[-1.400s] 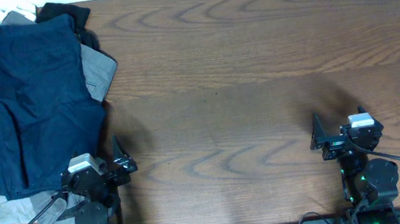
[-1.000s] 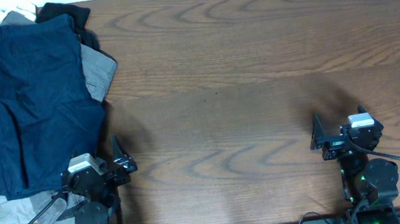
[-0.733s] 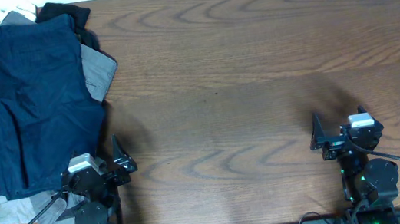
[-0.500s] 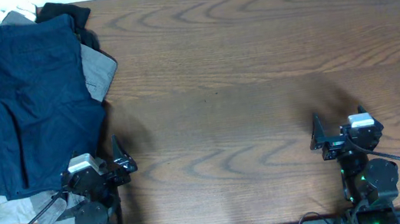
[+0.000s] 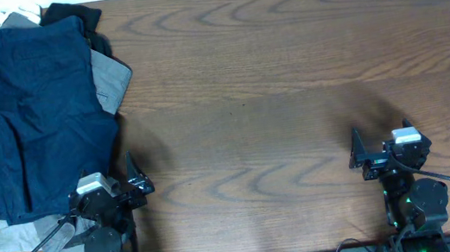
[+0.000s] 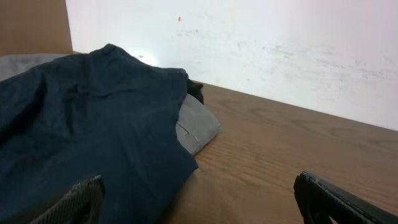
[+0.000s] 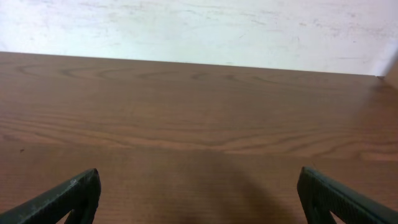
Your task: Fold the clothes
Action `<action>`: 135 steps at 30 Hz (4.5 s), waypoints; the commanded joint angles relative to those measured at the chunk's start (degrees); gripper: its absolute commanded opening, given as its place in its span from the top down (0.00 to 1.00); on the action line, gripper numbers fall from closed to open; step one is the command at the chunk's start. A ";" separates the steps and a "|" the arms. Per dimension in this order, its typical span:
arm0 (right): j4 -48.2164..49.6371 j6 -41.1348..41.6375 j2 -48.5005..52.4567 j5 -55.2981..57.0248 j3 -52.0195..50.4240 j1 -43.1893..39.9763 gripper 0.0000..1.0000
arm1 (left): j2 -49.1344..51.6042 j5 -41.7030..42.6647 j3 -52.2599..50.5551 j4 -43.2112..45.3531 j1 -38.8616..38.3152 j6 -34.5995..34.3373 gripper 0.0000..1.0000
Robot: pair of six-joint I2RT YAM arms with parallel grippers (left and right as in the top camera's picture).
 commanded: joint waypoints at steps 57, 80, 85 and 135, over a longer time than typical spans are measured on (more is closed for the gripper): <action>3.02 0.59 23.34 -13.64 19.21 0.46 0.01 | 50.07 2.43 37.94 -17.25 -0.28 4.00 0.02; -22.10 -3.08 85.13 -33.11 74.03 0.46 0.01 | 93.79 5.75 93.90 -45.16 1.55 13.07 0.02; -22.51 -2.86 87.82 -33.11 73.94 0.48 0.01 | 98.55 4.13 93.85 -38.51 3.10 13.16 0.02; -25.05 -2.89 97.22 -26.21 73.61 0.46 0.50 | 124.28 -5.60 93.98 -25.40 7.98 15.10 0.47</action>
